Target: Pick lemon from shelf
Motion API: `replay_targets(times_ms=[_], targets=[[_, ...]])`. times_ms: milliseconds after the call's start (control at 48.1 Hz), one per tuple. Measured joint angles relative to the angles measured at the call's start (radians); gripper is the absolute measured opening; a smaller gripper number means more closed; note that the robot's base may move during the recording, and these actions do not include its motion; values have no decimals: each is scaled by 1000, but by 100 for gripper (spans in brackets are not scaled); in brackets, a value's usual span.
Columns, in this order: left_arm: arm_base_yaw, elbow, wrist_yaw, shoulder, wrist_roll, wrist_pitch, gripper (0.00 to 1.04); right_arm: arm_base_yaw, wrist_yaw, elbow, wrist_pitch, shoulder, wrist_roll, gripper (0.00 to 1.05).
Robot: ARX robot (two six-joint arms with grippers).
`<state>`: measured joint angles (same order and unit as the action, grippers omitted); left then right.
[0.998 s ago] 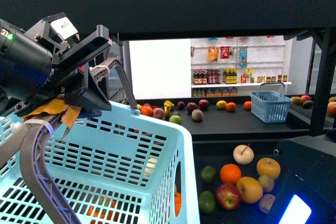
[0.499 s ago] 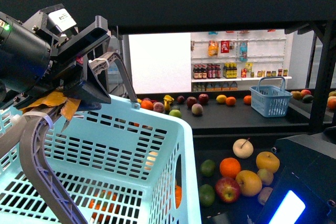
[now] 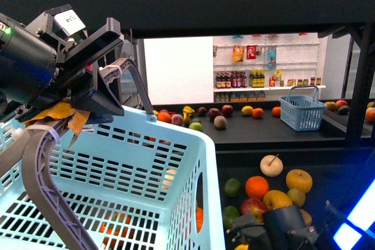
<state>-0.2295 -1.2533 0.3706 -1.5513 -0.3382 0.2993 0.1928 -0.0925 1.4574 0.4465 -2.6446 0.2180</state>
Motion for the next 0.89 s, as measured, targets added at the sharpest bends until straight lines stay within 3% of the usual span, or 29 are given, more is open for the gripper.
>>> replay_targets(times_ms=[499, 707, 894], targets=[[0, 0, 0, 0, 0, 0, 17, -227, -47, -129, -72, 460, 9, 54], [0, 0, 0, 0, 0, 0, 17, -209, -95, -112, -158, 654, -29, 54], [0, 0, 0, 0, 0, 0, 17, -128, -130, -78, -253, 781, -65, 54]])
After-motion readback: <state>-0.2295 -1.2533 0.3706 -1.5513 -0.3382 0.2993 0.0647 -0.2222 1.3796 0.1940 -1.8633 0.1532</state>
